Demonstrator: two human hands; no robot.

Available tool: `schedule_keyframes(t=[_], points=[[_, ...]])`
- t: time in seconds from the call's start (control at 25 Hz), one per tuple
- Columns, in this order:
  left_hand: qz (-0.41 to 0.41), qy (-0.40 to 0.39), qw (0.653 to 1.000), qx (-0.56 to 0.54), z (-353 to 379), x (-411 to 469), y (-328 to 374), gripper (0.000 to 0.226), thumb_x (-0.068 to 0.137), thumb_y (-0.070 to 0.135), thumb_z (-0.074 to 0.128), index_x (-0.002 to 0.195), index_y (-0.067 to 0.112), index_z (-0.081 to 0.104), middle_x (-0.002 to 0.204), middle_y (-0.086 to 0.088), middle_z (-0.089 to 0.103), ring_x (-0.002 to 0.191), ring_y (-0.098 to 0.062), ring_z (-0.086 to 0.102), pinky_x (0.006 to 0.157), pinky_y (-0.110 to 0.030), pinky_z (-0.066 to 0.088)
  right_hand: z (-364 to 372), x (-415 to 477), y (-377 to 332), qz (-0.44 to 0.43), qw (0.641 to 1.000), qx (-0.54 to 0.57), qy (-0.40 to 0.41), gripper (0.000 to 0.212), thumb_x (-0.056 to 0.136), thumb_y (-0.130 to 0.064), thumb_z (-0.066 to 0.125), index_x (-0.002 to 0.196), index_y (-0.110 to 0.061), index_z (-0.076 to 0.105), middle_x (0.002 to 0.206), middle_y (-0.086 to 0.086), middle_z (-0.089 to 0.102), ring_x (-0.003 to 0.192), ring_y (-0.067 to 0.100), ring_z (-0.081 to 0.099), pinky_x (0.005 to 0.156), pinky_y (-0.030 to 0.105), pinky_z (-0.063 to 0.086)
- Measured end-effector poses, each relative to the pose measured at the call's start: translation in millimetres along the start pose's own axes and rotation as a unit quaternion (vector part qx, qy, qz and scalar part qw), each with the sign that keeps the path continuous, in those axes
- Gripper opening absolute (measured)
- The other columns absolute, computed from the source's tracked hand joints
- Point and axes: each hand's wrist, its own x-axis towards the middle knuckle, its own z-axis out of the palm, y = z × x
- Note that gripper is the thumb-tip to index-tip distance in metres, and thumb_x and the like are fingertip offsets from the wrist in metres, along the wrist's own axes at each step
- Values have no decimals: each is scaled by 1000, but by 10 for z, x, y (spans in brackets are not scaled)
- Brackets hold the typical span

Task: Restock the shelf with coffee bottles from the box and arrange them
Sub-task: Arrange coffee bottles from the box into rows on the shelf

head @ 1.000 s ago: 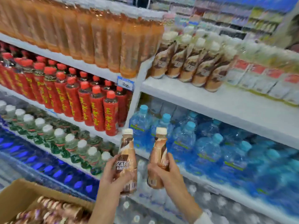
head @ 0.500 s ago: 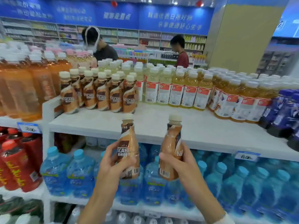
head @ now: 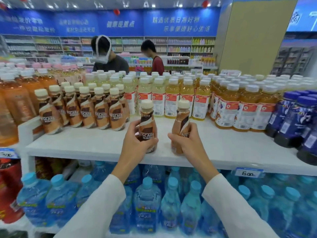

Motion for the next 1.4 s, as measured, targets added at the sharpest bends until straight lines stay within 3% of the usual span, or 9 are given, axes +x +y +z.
schedule_keyframes(t=[0.28, 0.4, 0.6, 0.72, 0.88, 1.0, 1.12, 1.32, 1.4], points=[[6, -28, 999, 33, -27, 110, -190, 76, 74, 21, 88, 136, 36, 45, 124, 14, 64, 111, -8, 64, 97, -33, 54, -55, 55, 153, -1, 999, -32, -14, 68, 80, -33, 83, 130, -29, 38, 119, -11, 60, 109, 4, 59, 90, 26, 50], [-14, -54, 998, 40, -114, 99, -167, 84, 70, 30, 91, 140, 33, 45, 127, 16, 60, 114, -5, 61, 95, -25, 51, -196, 37, 183, 10, 998, -38, -45, 83, 77, -18, 86, 139, -33, 32, 123, -12, 59, 110, 2, 60, 89, 23, 50], [-17, -30, 998, 43, -146, 41, -132, 73, 69, 30, 91, 129, 32, 49, 113, 28, 56, 108, -2, 61, 92, -25, 50, -330, 34, 214, -15, 999, -21, -25, 64, 79, 6, 76, 128, -29, 55, 118, -7, 70, 115, 13, 65, 85, 19, 52], [-17, -22, 998, 54, -130, 54, -125, 68, 70, 26, 91, 124, 32, 50, 109, 26, 57, 107, -7, 62, 91, -25, 50, -204, -13, 198, -31, 997, -71, 28, 57, 70, -15, 90, 116, -31, 60, 111, -14, 69, 104, 5, 66, 80, 16, 51], [-11, -14, 997, 69, -129, 46, -109, 70, 66, 29, 93, 122, 30, 51, 111, 19, 60, 103, -8, 64, 90, -26, 52, 0, -59, 214, -44, 987, -145, 56, 73, 59, -45, 94, 119, -37, 53, 116, -16, 60, 103, -1, 59, 82, 17, 50], [-4, -15, 998, 68, -132, 10, -112, 74, 64, 33, 94, 125, 31, 52, 114, 19, 59, 102, -5, 63, 85, -19, 51, 0, -123, 188, -38, 993, -107, 33, 74, 66, -39, 93, 126, -39, 50, 121, -21, 59, 109, -4, 59, 80, 12, 51], [6, 0, 998, 66, -115, 0, -141, 70, 67, 33, 92, 125, 32, 52, 117, 16, 61, 103, -7, 64, 85, -19, 52, 19, -165, 183, -48, 993, -89, 54, 62, 69, -25, 92, 119, -38, 57, 111, -23, 66, 100, -12, 62, 74, 5, 49], [15, 29, 997, 63, -209, -26, -202, 63, 71, 30, 90, 124, 34, 56, 117, 14, 63, 102, -1, 63, 82, -16, 51, 286, -135, 205, -56, 994, -80, 45, 66, 71, -25, 90, 130, -29, 62, 116, -16, 70, 108, 0, 65, 89, 20, 55], [18, 49, 996, 76, -379, -19, -233, 63, 72, 31, 89, 125, 33, 57, 115, 16, 63, 103, 1, 62, 84, -17, 50, 474, -115, 186, -64, 994, -86, 38, 66, 72, -27, 90, 132, -28, 61, 117, -15, 70, 109, 0, 63, 89, 18, 53]])
